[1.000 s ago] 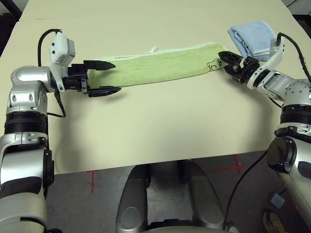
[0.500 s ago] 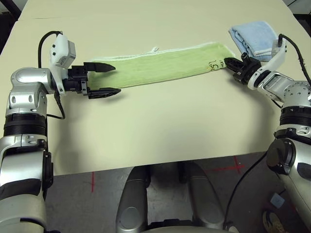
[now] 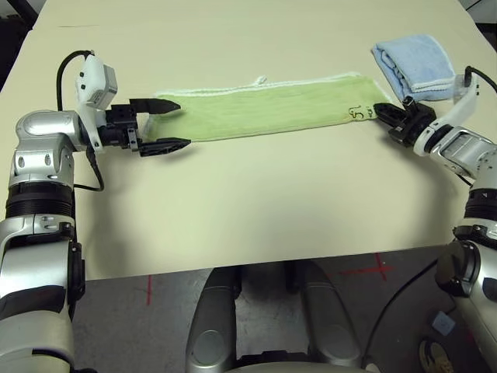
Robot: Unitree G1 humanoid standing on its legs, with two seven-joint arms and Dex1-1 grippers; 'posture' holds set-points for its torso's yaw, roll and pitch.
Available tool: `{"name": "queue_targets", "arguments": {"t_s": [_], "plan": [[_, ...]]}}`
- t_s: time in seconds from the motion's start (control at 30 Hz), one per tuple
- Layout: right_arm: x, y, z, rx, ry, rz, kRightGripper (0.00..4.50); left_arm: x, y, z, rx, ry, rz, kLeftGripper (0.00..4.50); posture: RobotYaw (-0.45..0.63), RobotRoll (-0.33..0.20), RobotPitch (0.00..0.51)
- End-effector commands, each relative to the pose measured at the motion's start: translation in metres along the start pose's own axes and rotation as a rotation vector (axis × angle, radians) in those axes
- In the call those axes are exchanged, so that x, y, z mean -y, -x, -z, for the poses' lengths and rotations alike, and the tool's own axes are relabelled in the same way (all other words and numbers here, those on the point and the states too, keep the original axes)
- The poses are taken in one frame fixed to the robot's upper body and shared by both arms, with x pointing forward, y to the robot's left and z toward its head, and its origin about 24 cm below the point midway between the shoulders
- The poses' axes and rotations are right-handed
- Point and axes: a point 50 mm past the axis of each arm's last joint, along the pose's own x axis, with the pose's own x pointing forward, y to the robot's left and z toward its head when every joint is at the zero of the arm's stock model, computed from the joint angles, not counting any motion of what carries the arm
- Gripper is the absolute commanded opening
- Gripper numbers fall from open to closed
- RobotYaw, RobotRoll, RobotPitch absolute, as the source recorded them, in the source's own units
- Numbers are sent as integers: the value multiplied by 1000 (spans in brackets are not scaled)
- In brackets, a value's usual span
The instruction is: Fold the towel and set it aside.
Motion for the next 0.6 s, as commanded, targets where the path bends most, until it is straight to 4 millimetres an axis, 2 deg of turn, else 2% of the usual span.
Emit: {"name": "queue_targets", "arguments": {"t_s": [0.03,0.23,0.43,0.6], "plan": [[9,8,-4,16,13,34,26,-3,1,0,39,-1,-29,4500,-29,0,347],[3,4,-6,35,76,-8,26,-4,2,1,34,-5,-33,4500,-33,0,339],[-8,6,-6,15,256,-163,26,-3,2,3,23,4,-20,4500,-31,0,337],[-20,5,-13,26,409,-295,26,-1,1,4,17,11,-10,4500,-30,0,335]]}}
